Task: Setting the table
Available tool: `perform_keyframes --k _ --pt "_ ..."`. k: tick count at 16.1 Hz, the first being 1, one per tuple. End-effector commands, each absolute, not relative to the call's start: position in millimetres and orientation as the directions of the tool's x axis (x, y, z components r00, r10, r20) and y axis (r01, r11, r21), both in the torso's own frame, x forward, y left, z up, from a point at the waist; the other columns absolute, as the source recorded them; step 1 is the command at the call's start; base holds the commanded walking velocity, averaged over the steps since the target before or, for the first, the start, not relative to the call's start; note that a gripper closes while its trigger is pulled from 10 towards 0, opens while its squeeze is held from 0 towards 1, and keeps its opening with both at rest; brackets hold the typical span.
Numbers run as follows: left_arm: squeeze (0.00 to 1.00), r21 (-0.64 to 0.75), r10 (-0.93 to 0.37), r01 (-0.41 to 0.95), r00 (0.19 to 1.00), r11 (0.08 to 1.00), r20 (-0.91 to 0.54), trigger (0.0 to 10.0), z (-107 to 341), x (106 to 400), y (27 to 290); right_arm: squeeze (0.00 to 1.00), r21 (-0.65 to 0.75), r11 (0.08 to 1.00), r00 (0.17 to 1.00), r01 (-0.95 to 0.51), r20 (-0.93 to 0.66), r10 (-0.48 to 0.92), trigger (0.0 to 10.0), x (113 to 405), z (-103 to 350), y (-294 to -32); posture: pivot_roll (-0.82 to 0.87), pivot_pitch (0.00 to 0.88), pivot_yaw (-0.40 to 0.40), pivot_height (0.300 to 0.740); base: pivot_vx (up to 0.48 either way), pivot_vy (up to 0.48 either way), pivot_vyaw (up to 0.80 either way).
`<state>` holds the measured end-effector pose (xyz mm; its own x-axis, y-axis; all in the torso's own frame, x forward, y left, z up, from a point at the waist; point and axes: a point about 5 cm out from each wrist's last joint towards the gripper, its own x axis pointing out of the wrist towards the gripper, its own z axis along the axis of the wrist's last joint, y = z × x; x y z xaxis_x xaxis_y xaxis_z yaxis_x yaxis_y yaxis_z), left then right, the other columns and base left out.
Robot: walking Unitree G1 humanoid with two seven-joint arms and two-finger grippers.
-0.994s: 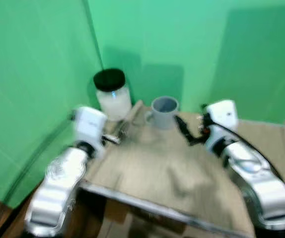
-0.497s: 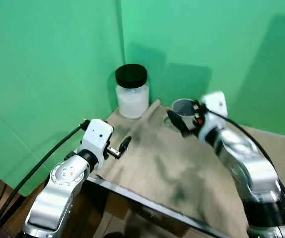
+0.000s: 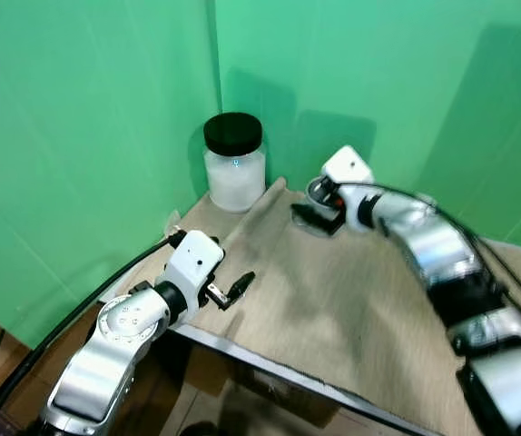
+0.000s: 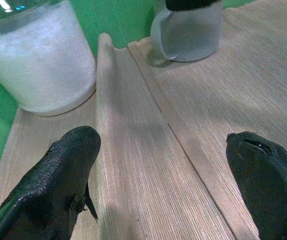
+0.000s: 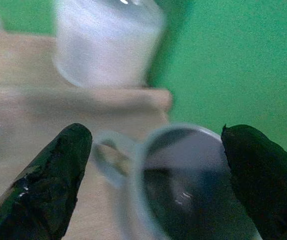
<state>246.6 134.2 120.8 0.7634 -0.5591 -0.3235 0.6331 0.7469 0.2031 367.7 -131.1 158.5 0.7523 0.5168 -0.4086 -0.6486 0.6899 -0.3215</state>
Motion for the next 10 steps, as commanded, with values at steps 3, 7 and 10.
perform_keyframes --k 3,7,10 --pt "0.00 0.214 -0.589 0.665 0.739 0.715 -0.327 10.0 122.8 247.4 131.8 0.00 -0.354 0.728 0.783 -0.587 -0.475 0.401 10.0 380.7 152.5 -139.0 0.03 0.000 0.019 0.740 0.000 0.000 0.00" --pt "0.00 0.214 -0.598 0.675 0.731 0.706 -0.330 10.0 123.1 247.1 131.6 0.00 -0.306 0.652 0.690 -0.694 -0.543 0.479 5.6 377.1 141.5 -129.5 0.03 0.000 0.016 0.740 0.000 0.000 0.00" --pt "0.00 0.217 -0.598 0.676 0.730 0.704 -0.331 10.0 123.4 247.5 132.3 0.00 -0.302 0.653 0.689 -0.694 -0.543 0.481 0.0 379.1 141.3 -130.3 0.03 0.000 0.018 0.740 0.000 0.000 0.00"
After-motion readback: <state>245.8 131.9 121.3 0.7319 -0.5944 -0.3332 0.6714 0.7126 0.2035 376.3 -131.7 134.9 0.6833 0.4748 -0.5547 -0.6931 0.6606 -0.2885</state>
